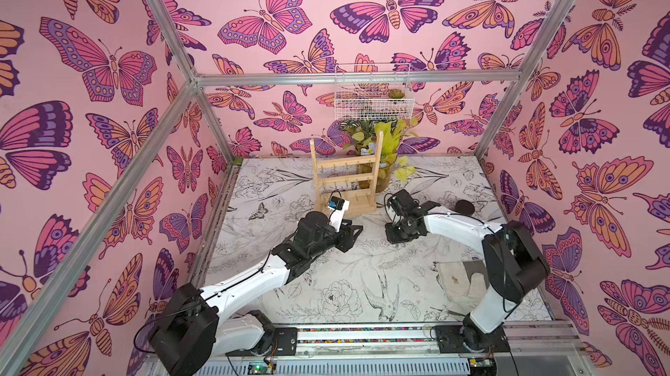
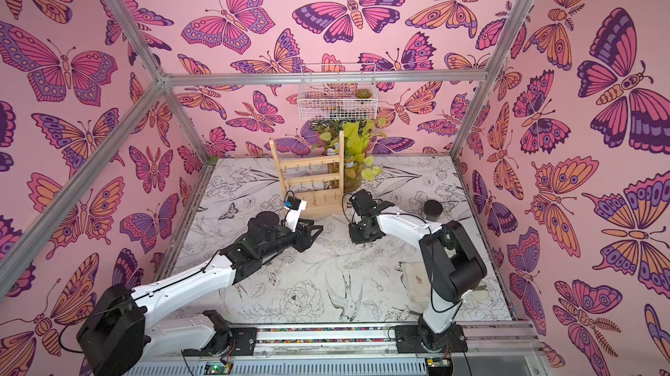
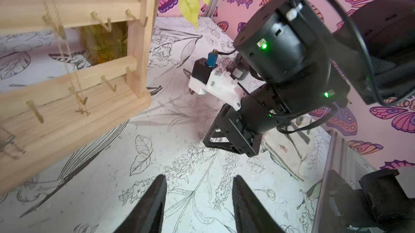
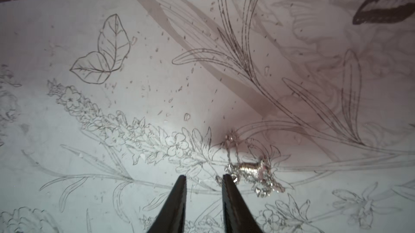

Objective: Hang the necklace on the jewelry display stand
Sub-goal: Pick up the necklace from the center of the board.

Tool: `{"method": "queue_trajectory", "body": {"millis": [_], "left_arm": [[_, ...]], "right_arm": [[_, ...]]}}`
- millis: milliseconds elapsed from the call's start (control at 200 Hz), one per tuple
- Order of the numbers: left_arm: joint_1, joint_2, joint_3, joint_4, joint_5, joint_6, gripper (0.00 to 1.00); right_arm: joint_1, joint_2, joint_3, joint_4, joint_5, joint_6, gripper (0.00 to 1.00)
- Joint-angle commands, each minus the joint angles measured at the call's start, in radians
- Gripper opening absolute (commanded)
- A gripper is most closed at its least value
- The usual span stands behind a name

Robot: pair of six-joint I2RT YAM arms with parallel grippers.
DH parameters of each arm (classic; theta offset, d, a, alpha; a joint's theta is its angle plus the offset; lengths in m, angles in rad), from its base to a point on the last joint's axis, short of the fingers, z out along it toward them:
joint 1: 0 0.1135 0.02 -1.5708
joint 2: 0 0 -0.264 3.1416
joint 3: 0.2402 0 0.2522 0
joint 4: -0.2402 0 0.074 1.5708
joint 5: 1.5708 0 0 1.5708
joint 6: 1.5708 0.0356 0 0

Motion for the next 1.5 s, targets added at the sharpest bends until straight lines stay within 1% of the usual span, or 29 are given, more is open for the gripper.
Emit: {"method": "queue_trajectory", "body": {"millis": [0,305,466,641,746,941,1016,1177,1317,1417,1492], "left_arm": [[0.029,-0.019,-0.024,-0.054,-0.013,-0.021,0.50],[0.075,-0.027,-0.047,-0.045,0.033,-0.027,0.50],[0.086,-0.028,-0.053,-0.044,0.044,-0.029,0.49],[0.094,-0.028,-0.053,-0.042,0.051,-0.030,0.49],[0.094,-0.029,-0.056,-0.039,0.054,-0.032,0.49],[0.096,-0.035,-0.057,-0.036,0.055,-0.032,0.49],[0.097,-0.044,-0.060,-0.036,0.053,-0.032,0.49],[0.100,-0.057,-0.065,-0.042,0.052,-0.028,0.48],[0.102,-0.059,-0.065,-0.045,0.051,-0.025,0.48],[0.102,-0.050,-0.064,-0.047,0.063,-0.025,0.48],[0.102,-0.034,-0.058,-0.047,0.078,-0.025,0.48]], "right_arm": [[-0.006,0.046,0.058,-0.007,0.029,-0.031,0.29],[-0.006,0.111,0.102,-0.051,0.131,-0.038,0.29],[-0.007,0.120,0.098,-0.075,0.133,-0.031,0.28],[-0.008,0.118,0.076,-0.076,0.115,-0.024,0.24],[-0.007,0.110,0.059,-0.071,0.098,-0.020,0.25],[-0.007,0.139,0.050,-0.075,0.106,-0.023,0.25],[-0.007,0.138,0.042,-0.075,0.110,-0.018,0.21],[-0.007,0.130,0.022,-0.084,0.122,-0.018,0.16],[-0.007,0.130,0.019,-0.082,0.113,-0.015,0.09],[-0.007,0.110,0.030,-0.080,0.103,-0.011,0.03],[-0.008,0.081,0.040,-0.076,0.096,-0.005,0.02]]}}
